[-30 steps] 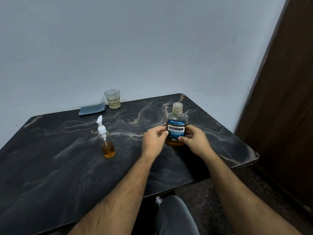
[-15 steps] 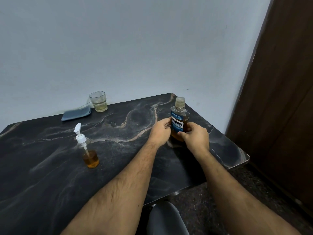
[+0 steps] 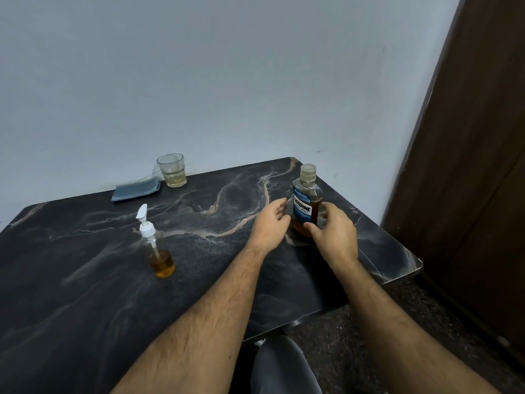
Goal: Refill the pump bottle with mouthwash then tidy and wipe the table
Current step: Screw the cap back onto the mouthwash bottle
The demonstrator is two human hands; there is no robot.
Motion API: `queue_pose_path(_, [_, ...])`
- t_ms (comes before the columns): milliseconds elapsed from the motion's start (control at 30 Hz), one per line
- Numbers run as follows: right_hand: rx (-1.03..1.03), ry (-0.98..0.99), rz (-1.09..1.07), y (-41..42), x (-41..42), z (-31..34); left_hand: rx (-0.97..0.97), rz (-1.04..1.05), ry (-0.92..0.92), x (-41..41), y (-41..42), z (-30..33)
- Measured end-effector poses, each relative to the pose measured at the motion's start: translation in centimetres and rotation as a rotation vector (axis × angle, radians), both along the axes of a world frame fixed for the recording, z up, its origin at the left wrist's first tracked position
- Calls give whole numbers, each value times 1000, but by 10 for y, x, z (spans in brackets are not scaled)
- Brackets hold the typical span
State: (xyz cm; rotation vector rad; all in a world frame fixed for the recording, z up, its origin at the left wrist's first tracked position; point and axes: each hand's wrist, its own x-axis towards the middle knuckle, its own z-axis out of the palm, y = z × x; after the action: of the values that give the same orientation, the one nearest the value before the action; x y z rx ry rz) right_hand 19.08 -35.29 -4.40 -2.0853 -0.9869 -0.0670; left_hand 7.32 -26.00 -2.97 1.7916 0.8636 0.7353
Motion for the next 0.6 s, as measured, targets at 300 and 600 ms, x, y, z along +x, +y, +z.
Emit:
queue_pose_path(300, [405,-207,35,-10,-60,2,99,160,-88,-73,-15,-10])
queue_pose_path(600, [370,-130,357,20,-135,2,138,364,-165,-174,-33,-17])
